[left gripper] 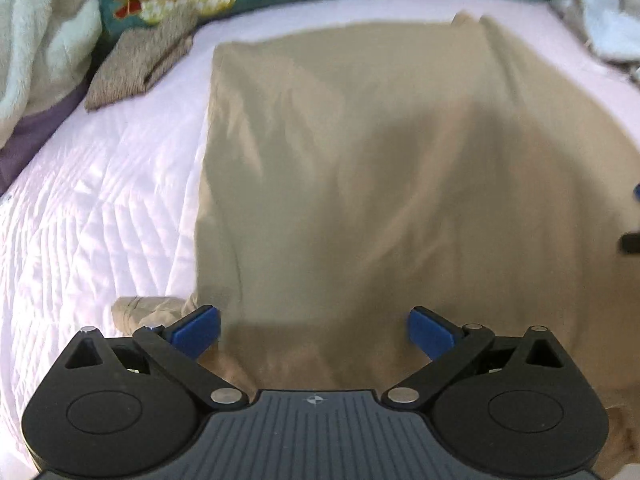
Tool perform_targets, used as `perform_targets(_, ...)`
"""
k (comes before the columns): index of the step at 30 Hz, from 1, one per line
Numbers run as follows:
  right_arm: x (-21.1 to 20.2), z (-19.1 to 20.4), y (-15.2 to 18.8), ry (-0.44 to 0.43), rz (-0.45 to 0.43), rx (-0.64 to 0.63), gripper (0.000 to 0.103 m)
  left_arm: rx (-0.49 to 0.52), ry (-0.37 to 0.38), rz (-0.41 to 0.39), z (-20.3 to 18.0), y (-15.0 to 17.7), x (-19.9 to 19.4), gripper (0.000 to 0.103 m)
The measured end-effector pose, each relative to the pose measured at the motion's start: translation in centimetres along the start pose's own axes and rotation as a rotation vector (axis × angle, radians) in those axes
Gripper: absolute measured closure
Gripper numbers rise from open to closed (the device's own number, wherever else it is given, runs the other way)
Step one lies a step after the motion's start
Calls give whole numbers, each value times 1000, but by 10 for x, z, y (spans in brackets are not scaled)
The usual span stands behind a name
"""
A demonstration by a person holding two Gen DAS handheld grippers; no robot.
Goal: Fold clothes
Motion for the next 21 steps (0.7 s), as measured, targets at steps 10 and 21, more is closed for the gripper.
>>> perform_targets(10, -33, -53, 23, 120, 55, -39, 18, -123, -47, 48, 44, 12, -12, 1)
perform_targets(21, -120, 28, 24, 114, -67, 98, 17, -109, 58, 22, 35, 46, -146, 1)
Point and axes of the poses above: each gripper's, at about its wrist camera, not at the fingertips, and x roughly the way its jaws point, z to its left, y to its underside, the point moved 1 cm from there along x, roughly the way its jaws point, and after that the axes turned 11 degrees about -y, right-handed, at the moved point
